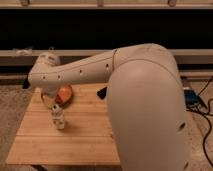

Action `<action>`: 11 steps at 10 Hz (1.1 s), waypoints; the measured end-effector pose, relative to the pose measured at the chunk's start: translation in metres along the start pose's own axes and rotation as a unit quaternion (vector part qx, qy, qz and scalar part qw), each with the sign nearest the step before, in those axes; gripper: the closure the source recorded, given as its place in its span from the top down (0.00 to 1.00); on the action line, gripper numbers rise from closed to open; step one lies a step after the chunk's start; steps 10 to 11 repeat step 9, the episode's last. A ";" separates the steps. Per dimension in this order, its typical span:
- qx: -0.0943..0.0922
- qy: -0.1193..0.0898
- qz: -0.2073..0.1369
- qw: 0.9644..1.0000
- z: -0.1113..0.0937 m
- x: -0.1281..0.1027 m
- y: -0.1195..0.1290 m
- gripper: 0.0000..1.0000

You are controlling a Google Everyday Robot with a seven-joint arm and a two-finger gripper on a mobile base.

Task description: Knock the bottle over

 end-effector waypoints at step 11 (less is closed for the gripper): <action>0.052 0.045 0.024 0.997 -0.033 0.039 -0.033 0.80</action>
